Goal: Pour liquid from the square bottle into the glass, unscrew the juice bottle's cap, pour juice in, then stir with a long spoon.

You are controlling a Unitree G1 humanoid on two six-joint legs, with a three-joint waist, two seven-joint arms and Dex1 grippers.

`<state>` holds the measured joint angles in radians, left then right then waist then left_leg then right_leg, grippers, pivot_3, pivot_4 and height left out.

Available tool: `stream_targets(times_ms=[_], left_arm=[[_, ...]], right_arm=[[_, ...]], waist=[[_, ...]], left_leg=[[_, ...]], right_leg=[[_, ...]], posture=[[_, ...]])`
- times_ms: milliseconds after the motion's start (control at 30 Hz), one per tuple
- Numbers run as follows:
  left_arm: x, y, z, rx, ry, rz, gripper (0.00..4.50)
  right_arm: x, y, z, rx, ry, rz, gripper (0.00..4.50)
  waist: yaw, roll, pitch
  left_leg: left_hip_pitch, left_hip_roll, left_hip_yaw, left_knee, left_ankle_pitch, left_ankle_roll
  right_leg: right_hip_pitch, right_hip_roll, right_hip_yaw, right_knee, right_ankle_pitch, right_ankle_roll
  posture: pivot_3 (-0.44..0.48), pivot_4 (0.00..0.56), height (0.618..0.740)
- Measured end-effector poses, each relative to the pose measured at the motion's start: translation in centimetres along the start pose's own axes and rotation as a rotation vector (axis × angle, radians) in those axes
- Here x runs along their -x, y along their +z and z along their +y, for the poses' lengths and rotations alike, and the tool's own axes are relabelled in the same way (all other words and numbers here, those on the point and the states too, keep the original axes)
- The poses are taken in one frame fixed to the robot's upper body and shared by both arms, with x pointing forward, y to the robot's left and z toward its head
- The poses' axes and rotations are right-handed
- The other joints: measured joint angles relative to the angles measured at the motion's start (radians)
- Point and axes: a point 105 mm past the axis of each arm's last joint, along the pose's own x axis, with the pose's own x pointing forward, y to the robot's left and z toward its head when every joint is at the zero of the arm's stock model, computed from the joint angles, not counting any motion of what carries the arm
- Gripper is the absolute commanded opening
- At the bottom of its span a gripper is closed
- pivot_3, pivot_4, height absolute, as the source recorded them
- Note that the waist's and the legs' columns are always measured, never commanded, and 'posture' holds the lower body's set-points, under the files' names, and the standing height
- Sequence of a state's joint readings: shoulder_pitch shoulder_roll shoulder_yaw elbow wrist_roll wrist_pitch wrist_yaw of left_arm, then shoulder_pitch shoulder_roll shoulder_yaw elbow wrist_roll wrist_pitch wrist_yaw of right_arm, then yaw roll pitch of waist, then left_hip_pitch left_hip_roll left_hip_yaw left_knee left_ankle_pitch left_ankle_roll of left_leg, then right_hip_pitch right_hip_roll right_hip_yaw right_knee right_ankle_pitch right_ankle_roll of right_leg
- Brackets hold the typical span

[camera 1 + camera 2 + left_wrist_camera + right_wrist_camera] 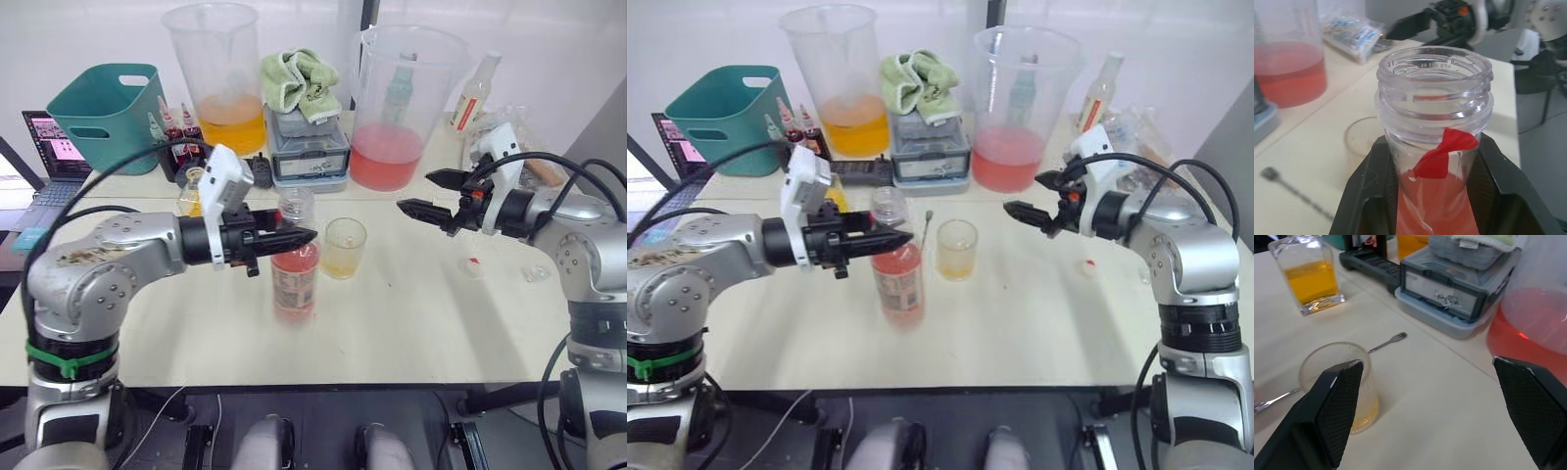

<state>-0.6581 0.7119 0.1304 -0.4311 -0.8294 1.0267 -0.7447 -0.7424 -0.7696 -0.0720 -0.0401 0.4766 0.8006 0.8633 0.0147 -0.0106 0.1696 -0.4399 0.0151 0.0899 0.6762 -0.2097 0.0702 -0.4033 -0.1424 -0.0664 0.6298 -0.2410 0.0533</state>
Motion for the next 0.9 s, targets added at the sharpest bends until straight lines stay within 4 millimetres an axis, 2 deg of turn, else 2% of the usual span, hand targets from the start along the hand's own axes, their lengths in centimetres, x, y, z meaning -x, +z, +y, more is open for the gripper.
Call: stream_targets(times_ms=[233, 433, 600, 767, 900], left_arm=[[0.2, -0.1, 3.9, -0.113, 0.204, -0.009, 1.51], [-2.5, -0.2, 7.0, -0.269, 0.374, -0.002, 1.51], [-4.7, -0.8, 8.3, -0.31, 0.408, 0.012, 1.51], [-6.1, -1.7, 9.2, -0.503, 0.425, 0.093, 1.51], [-7.4, -2.3, 9.1, -0.696, 0.408, 0.131, 1.51]], right_arm=[[0.0, -0.3, 1.4, -0.032, 0.053, 0.027, 4.49], [0.7, -1.2, 2.5, -0.075, 0.028, 0.045, 4.49], [1.7, -1.1, 3.0, -0.104, -0.036, 0.035, 4.49], [2.7, -1.9, 3.7, -0.144, -0.089, 0.046, 4.49], [3.5, -2.0, 4.0, -0.155, -0.137, 0.037, 4.49]], waist=[[0.0, 0.0, 0.0], [0.017, -0.002, 0.001], [0.021, -0.002, 0.001], [0.022, -0.002, 0.001], [0.025, -0.002, 0.001]], left_leg=[[0.0, 0.0, 0.0, 0.0, 0.001, -0.001], [-0.002, 0.0, 0.0, 0.001, 0.001, -0.001], [-0.002, 0.0, 0.001, 0.0, 0.001, -0.001], [-0.002, 0.0, 0.001, 0.0, -0.001, 0.002], [-0.003, 0.0, 0.001, 0.0, -0.003, 0.004]], right_leg=[[0.0, 0.0, 0.0, 0.0, 0.0, 0.0], [-0.001, 0.0, -0.001, 0.0, 0.0, 0.0], [-0.002, 0.0, -0.001, 0.0, 0.0, 0.0], [-0.002, 0.0, -0.001, 0.0, 0.0, 0.0], [-0.002, 0.0, -0.001, 0.0, 0.0, 0.0]], posture=[[0.0, 0.15, 0.736], [0.0, 0.15, 0.736], [0.0, 0.15, 0.736], [0.0, 0.15, 0.736], [0.0, 0.15, 0.736]])
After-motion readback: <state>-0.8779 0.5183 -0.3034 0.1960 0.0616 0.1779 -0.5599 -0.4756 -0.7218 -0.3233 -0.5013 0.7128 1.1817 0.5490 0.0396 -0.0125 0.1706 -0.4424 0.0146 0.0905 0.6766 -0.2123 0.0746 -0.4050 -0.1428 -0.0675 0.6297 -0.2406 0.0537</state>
